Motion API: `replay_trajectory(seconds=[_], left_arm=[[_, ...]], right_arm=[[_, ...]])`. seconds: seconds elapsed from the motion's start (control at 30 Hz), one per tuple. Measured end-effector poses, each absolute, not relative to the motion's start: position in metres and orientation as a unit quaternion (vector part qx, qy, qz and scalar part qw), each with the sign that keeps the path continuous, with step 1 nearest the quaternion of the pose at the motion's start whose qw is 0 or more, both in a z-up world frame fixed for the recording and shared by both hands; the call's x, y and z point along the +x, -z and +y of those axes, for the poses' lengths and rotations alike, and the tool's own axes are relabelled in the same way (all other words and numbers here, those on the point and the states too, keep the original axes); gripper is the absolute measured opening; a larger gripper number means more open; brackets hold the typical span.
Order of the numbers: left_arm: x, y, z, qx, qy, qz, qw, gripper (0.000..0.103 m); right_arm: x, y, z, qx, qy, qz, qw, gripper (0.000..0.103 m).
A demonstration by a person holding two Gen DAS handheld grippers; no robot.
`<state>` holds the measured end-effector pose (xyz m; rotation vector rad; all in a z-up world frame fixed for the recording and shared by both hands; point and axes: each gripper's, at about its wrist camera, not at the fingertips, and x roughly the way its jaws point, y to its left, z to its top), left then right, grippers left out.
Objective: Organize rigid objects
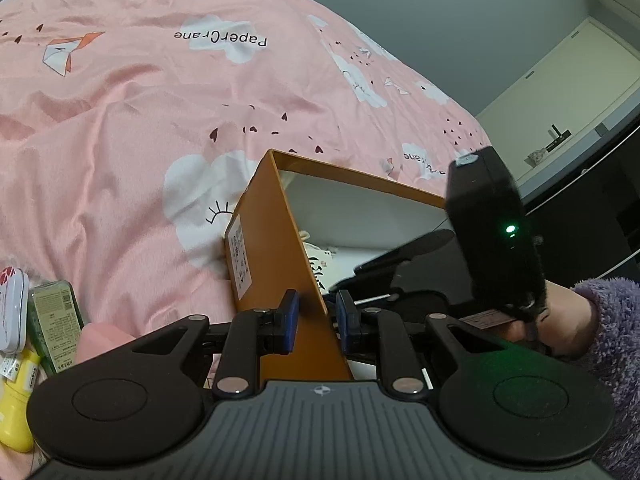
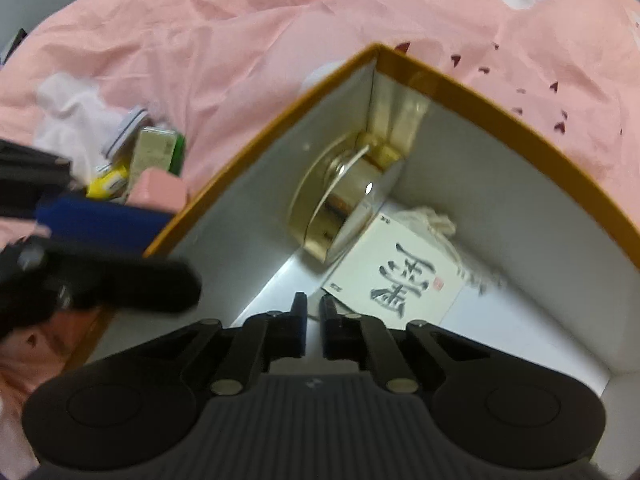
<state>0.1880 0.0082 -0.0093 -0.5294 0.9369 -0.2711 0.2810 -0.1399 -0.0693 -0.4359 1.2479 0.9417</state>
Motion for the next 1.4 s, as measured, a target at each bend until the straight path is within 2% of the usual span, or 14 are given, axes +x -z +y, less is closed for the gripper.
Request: replay_trajectory(seconds=[0.13,0.33,0.4,0.47,0.53,0.57,0.7,0.77,0.87,0.97,1.03,1.13,1.17,1.4], left_arm=[[0.188,0.009,0.008,-0.251,0.129,0.445,0.85,0.021],[0.187,0.012,0.005,-0.248,0.122,0.449,0.849,0.023],[0.186,0.011,-0.002,-0.228,0.116,0.456,0.852,0.031],[0.184,0.011,-0.009,-0.209,0.11,0.459,0.857,0.037],[0.18,0.011,-0.016,-0.191,0.108,0.458,0.862,0.042],[0.178,0.011,-0.019,-0.181,0.108,0.457,0.864,0.042],[0.171,0.01,-0.029,-0.156,0.103,0.451,0.873,0.041],[0.167,0.007,-0.032,-0.144,0.098,0.443,0.879,0.036],[0.162,0.006,-0.032,-0.139,0.095,0.438,0.883,0.03],[0.16,0.006,-0.032,-0.14,0.094,0.435,0.885,0.029],[0.159,0.006,-0.032,-0.14,0.094,0.434,0.885,0.028],[0.158,0.006,-0.033,-0.137,0.093,0.432,0.886,0.027],[0.157,0.006,-0.033,-0.136,0.091,0.432,0.887,0.026],[0.148,0.0,-0.018,-0.147,0.084,0.422,0.891,0.017]], right_arm=[[0.282,0.066,-0.138,-0.218,-0.42,0.546,0.691,0.001],[0.276,0.043,-0.159,-0.216,-0.41,0.535,0.707,0.025],[0.271,0.033,-0.171,-0.202,-0.392,0.525,0.728,0.025],[0.261,0.021,-0.189,-0.192,-0.363,0.51,0.756,0.03],[0.251,0.012,-0.21,-0.188,-0.317,0.49,0.79,0.045],[0.247,0.008,-0.222,-0.191,-0.289,0.479,0.806,0.048],[0.241,-0.002,-0.277,-0.216,-0.158,0.44,0.857,0.079],[0.246,-0.002,-0.311,-0.235,-0.084,0.431,0.867,0.084],[0.254,0.0,-0.356,-0.196,-0.024,0.466,0.863,0.079],[0.254,0.004,-0.386,-0.105,-0.028,0.514,0.851,0.059],[0.252,0.009,-0.394,-0.064,-0.037,0.534,0.842,0.044],[0.246,0.016,-0.392,-0.032,-0.055,0.55,0.833,0.008],[0.243,0.018,-0.389,-0.026,-0.059,0.554,0.83,0.004],[0.231,0.012,-0.377,-0.013,-0.062,0.557,0.828,0.003]])
